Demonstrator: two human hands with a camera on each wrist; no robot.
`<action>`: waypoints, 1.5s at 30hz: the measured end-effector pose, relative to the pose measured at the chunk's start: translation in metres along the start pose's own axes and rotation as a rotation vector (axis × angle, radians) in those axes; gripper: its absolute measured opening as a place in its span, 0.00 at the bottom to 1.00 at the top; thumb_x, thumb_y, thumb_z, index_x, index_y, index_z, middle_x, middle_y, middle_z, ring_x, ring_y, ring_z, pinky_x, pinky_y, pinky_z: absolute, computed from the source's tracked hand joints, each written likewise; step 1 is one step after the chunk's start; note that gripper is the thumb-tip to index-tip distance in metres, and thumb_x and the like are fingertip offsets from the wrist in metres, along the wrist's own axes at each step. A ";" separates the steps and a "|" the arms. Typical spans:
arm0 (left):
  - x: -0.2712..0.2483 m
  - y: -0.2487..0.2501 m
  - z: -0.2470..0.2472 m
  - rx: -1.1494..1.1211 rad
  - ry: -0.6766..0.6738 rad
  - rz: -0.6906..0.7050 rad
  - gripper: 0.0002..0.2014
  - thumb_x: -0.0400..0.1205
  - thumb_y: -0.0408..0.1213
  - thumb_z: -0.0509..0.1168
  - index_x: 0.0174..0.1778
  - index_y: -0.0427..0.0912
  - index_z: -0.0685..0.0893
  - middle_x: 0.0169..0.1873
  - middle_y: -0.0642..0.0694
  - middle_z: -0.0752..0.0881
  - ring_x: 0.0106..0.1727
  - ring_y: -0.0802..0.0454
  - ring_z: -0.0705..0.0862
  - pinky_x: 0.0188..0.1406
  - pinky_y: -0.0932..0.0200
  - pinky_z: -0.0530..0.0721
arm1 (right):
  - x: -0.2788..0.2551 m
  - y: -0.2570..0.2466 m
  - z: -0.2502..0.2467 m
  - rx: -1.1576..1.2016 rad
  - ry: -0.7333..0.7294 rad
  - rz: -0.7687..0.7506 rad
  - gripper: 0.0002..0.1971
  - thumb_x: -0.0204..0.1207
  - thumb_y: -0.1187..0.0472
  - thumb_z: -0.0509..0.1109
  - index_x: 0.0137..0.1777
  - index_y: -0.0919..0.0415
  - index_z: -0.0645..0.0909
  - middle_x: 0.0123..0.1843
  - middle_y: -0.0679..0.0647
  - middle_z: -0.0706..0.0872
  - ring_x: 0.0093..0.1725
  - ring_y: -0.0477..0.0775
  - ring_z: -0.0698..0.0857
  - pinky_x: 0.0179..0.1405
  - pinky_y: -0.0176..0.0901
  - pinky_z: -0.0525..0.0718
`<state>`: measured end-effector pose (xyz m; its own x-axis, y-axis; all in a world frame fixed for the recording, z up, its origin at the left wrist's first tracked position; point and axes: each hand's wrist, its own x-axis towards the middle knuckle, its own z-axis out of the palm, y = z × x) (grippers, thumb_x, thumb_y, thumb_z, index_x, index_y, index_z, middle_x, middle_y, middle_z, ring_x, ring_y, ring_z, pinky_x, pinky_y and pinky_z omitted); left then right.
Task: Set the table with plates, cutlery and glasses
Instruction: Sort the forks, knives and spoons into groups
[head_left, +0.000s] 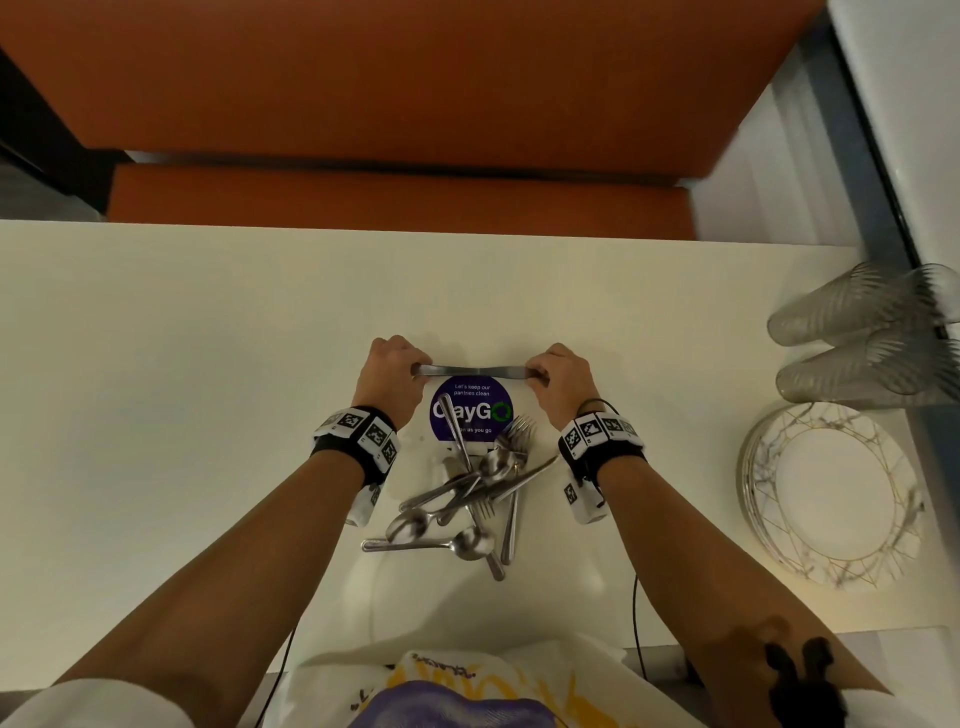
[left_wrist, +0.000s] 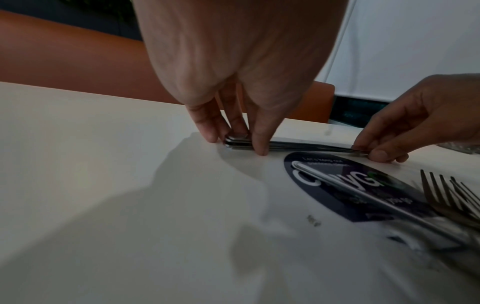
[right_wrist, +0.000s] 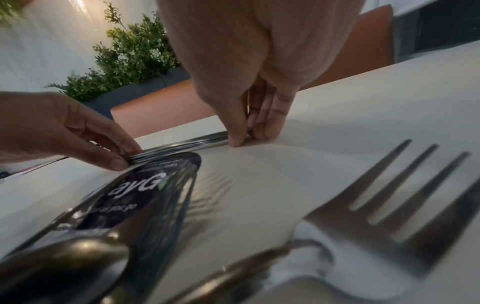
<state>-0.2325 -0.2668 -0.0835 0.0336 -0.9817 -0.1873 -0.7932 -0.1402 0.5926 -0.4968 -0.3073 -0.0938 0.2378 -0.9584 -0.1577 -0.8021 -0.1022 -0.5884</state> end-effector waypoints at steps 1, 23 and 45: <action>0.000 0.000 0.001 -0.001 0.000 -0.006 0.07 0.82 0.28 0.75 0.54 0.38 0.94 0.52 0.41 0.87 0.60 0.41 0.78 0.53 0.54 0.77 | 0.000 0.000 0.000 -0.003 -0.004 0.000 0.07 0.72 0.73 0.76 0.50 0.68 0.89 0.49 0.60 0.85 0.46 0.61 0.85 0.52 0.55 0.87; -0.039 0.009 -0.004 -0.039 0.221 0.130 0.05 0.81 0.34 0.74 0.51 0.43 0.88 0.44 0.49 0.85 0.48 0.49 0.80 0.50 0.53 0.83 | -0.032 -0.031 -0.008 -0.018 0.069 -0.038 0.09 0.78 0.68 0.67 0.52 0.58 0.87 0.47 0.51 0.84 0.51 0.51 0.79 0.50 0.40 0.78; -0.118 0.018 0.017 -0.138 -0.080 0.142 0.15 0.84 0.48 0.64 0.55 0.45 0.92 0.48 0.48 0.88 0.51 0.49 0.81 0.54 0.51 0.82 | -0.086 -0.088 -0.002 -0.237 -0.349 -0.194 0.06 0.76 0.66 0.77 0.51 0.59 0.88 0.57 0.55 0.78 0.62 0.56 0.74 0.63 0.44 0.78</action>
<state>-0.2614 -0.1512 -0.0640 -0.1253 -0.9803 -0.1524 -0.6954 -0.0228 0.7183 -0.4478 -0.2161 -0.0266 0.5335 -0.7727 -0.3440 -0.8181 -0.3681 -0.4419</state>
